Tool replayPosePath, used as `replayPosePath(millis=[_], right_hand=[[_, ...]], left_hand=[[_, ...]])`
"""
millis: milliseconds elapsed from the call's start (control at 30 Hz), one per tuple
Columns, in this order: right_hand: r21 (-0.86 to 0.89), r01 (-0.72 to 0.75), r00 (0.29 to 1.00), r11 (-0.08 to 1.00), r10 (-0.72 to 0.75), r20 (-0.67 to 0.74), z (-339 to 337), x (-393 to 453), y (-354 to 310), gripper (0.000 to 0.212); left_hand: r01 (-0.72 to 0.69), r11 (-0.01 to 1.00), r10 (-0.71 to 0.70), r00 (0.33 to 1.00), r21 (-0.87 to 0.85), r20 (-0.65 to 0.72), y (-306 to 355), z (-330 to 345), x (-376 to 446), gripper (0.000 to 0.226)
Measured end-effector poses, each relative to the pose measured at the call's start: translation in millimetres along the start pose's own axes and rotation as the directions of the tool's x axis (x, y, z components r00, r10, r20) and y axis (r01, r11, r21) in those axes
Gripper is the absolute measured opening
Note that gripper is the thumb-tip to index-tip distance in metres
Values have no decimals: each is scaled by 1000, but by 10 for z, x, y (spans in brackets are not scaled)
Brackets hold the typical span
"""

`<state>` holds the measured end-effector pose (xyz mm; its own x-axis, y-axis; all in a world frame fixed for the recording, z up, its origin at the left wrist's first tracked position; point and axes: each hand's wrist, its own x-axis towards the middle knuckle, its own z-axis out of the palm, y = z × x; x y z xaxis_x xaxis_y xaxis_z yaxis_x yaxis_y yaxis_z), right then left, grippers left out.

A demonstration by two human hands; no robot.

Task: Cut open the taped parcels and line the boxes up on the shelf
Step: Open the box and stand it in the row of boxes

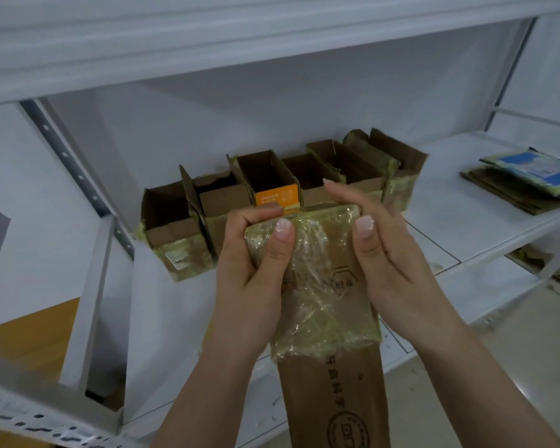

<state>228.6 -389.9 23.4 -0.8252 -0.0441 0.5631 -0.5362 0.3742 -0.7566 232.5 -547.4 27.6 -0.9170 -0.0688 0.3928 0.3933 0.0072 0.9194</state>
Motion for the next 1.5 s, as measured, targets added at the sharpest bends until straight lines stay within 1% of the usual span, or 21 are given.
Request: replayPosePath(millis=[33,100,200,267,333,367,467,567,600,700,767,867,967,1000,1067,1167,1267,1367,1500], right_hand=[[-60,25,1000,998,-26,-6,0,1,0,45],[-127,74,996,989,-80,-44,18,12,-12,36],[-161,119,983,980,-138,-117,36,26,-11,34],[-105,94,991,990,-103,-84,-7,22,27,33],[22,58,998,998,-57,-15,-73,32,57,33],[61,67,998,996,-67,-5,-99,37,60,35],[100,144,989,985,-139,-52,-137,40,66,38],[254,140,990,957,-135,-37,-142,34,73,43],[260,146,989,955,-142,-36,-136,34,72,40],[150,197,978,969,-184,-97,-88,38,53,19],[81,216,971,973,-205,-125,-57,41,53,15],[50,198,978,979,-194,-82,-83,46,100,16],[20,167,986,986,-167,11,-114,64,117,32],[4,178,984,984,-178,7,-113,67,121,31],[-44,225,973,973,-227,-41,-82,60,137,23],[-129,274,953,953,-287,-93,-11,39,179,18],[-140,258,962,956,-268,-59,-21,16,222,19],[-126,231,972,965,-233,-1,-35,20,224,27],[-158,272,959,949,-281,-39,42,27,222,23]], left_hand=[[-22,999,23,1000,26,-6,2,8,-4,23],[-85,991,86,996,104,-8,11,31,-18,23],[-99,986,100,995,132,0,2,50,-28,25],[-101,986,101,995,130,10,-8,35,-15,24],[-125,985,122,992,120,35,-4,13,-6,24],[-136,985,131,990,110,50,4,2,-2,24],[-174,981,166,982,88,95,25,-20,15,26],[-176,981,164,978,81,132,21,-41,31,23],[-175,981,162,977,87,140,12,-46,28,23],[-211,960,186,973,187,139,-16,-33,24,31],[-216,948,188,972,233,138,-38,-21,31,33],[-209,941,175,974,266,144,-81,-23,51,31],[-206,941,169,973,267,156,-128,-30,58,27],[-220,938,179,970,269,167,-139,-26,55,28],[-260,924,211,958,280,193,-168,-3,39,33],[-237,935,188,962,264,196,-228,17,17,34],[-233,938,188,964,257,188,-296,12,3,36],[-238,937,194,963,256,187,-346,22,-17,45],[-251,929,206,961,272,183,-382,32,-43,48]])
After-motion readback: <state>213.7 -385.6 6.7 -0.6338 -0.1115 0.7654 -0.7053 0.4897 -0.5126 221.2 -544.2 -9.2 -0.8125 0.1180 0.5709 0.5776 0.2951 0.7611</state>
